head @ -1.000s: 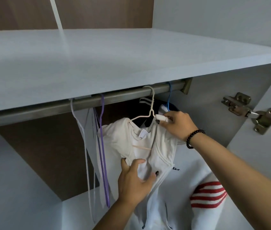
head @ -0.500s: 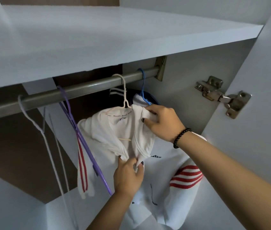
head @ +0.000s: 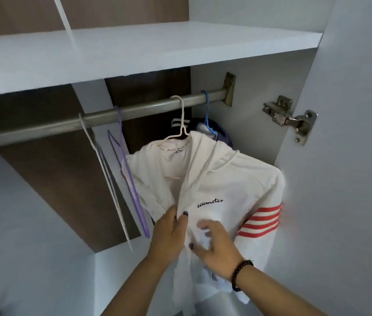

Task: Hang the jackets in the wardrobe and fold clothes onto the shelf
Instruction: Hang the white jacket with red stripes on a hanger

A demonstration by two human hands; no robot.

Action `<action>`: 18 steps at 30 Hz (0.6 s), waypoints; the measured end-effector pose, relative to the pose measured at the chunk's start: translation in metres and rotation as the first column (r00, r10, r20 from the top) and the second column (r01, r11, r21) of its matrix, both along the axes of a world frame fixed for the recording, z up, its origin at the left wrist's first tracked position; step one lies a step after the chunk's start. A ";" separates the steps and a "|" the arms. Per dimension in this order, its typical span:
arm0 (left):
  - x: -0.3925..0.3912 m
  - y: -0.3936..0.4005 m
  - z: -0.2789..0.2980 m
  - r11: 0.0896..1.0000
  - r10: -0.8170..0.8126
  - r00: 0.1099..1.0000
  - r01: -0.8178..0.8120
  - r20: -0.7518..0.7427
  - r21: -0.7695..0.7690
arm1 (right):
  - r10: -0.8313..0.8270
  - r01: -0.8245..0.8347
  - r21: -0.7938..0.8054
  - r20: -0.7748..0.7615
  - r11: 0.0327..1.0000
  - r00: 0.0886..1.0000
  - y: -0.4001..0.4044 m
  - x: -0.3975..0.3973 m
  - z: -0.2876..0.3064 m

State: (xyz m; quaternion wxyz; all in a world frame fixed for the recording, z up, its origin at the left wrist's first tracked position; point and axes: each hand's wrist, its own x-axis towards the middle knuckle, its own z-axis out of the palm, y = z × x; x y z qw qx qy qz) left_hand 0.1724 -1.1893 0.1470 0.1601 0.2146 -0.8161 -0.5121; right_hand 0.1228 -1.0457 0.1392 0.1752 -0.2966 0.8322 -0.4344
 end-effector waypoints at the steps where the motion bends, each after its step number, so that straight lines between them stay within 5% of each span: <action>1: 0.006 0.002 0.004 1.000 -0.001 1.000 0.001 0.006 0.011 | 0.063 -0.065 0.010 0.117 0.998 0.991 0.001 0.008 -0.006; 4: 0.022 0.010 0.012 0.996 -0.017 0.999 0.013 0.037 0.088 | 0.133 -0.133 -0.015 0.237 0.991 0.962 0.002 0.028 -0.021; 13: 0.071 0.061 0.026 0.987 0.000 1.000 0.003 -0.016 0.163 | 0.009 -0.003 -0.069 0.082 0.998 0.997 0.027 0.063 -0.024; 18: 0.106 0.074 0.014 0.887 0.131 0.965 -0.012 -0.227 0.462 | -0.029 0.030 -0.039 0.036 0.999 0.999 0.036 0.067 -0.002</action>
